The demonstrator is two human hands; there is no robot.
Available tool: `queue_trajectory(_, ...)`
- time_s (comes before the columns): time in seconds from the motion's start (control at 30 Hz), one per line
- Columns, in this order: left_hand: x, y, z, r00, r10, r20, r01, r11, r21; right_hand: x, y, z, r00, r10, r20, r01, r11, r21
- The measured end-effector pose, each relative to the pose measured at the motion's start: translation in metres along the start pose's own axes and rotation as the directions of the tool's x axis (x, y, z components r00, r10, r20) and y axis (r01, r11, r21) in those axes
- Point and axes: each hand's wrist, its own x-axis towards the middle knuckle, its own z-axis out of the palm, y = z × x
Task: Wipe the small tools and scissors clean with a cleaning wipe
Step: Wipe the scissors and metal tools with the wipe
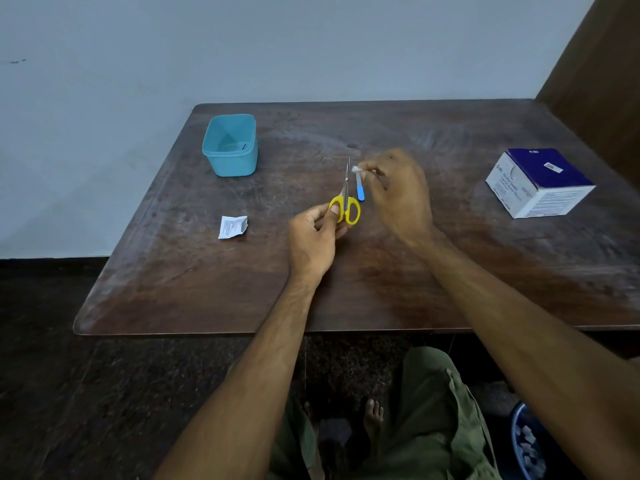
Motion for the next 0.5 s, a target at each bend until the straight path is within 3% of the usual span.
queue_trajectory(0.27, 0.0, 0.001, -0.001, 1.0, -0.03, 0.0, 0.03, 0.999, -0.028, -0.001, -0.003, 0.011, 0.968, -0.218, 0.123, 0.238, 0.954, -0.183)
queue_trajectory(0.5, -0.001, 0.004, -0.001, 0.999, -0.024, 0.027, 0.025, 0.999, -0.024, 0.011, -0.01, 0.006, 0.984, -0.159, 0.085, 0.17, 0.973, -0.158)
